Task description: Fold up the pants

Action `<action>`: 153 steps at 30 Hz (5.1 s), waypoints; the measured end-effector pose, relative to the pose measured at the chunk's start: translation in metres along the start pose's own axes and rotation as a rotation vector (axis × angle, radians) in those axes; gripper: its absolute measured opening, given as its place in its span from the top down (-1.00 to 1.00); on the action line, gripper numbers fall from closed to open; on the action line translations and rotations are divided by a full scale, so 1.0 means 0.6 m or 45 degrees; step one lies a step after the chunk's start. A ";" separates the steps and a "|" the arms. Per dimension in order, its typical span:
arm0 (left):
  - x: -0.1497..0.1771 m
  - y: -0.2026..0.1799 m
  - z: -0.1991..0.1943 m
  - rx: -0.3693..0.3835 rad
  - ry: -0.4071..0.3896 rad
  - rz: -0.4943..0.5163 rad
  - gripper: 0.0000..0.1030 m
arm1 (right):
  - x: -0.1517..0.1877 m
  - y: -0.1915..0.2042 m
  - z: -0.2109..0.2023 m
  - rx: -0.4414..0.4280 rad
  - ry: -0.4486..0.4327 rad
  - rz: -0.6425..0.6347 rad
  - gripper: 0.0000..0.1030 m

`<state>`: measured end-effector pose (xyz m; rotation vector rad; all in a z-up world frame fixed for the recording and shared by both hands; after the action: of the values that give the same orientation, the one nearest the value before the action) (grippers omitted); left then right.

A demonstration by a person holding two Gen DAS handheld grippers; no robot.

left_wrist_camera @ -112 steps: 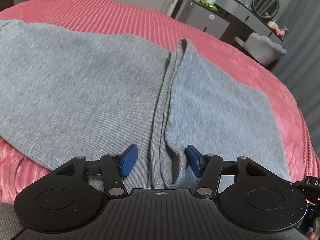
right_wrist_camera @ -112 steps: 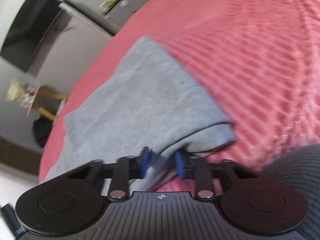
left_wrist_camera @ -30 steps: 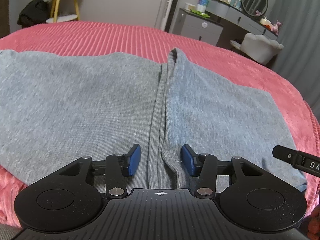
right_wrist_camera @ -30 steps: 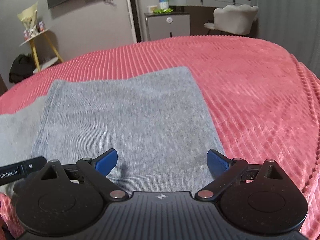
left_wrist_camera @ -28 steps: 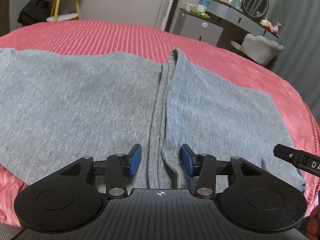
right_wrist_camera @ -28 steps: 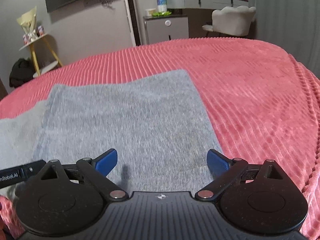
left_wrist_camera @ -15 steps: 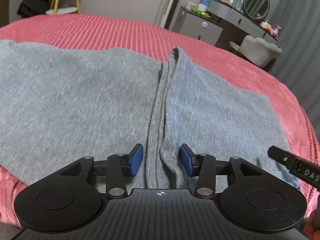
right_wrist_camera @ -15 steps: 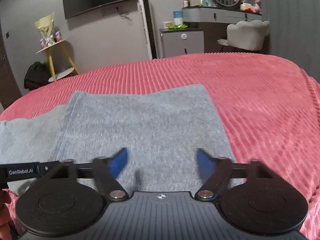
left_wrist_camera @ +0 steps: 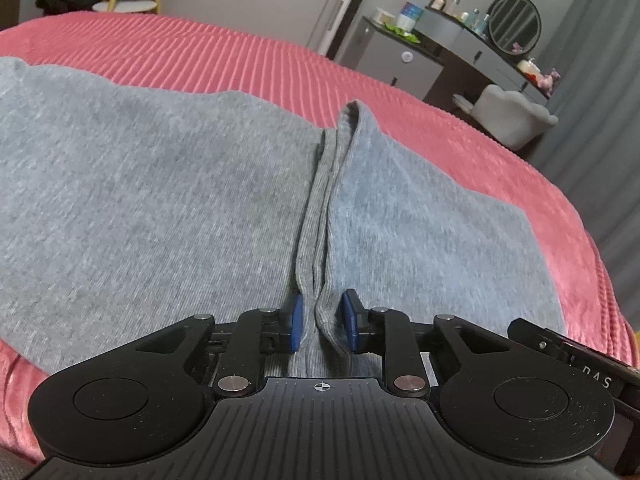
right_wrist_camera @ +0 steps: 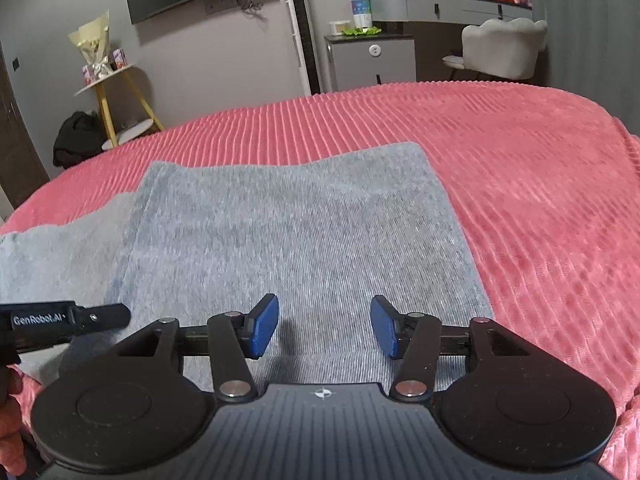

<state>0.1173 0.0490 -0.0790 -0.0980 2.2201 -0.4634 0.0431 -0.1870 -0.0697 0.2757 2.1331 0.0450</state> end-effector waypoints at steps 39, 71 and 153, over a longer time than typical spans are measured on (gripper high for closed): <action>-0.040 0.003 0.070 0.148 0.060 -0.058 0.12 | 0.008 -0.005 0.022 -0.040 0.045 0.070 -0.51; -0.128 0.111 0.092 0.215 -0.088 -0.485 0.61 | 0.013 0.018 0.035 -0.060 0.046 0.034 -0.64; -0.117 -0.085 -0.137 0.025 -0.361 0.350 0.47 | -0.006 -0.019 -0.024 -0.151 -0.056 0.330 -0.86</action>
<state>0.0950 0.0417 0.0385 0.1429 1.9137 -0.2987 0.0310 -0.1977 -0.0604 0.4766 2.0305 0.3117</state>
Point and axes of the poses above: each gripper's, at about its wrist camera, not at the fingertips, and z roughly the way its jaws point, y to its left, x to its underside, the point moved 5 cm from there along z, roughly the way its jaws point, and after that the axes turned 10 degrees about -y, right-handed, at the moved point
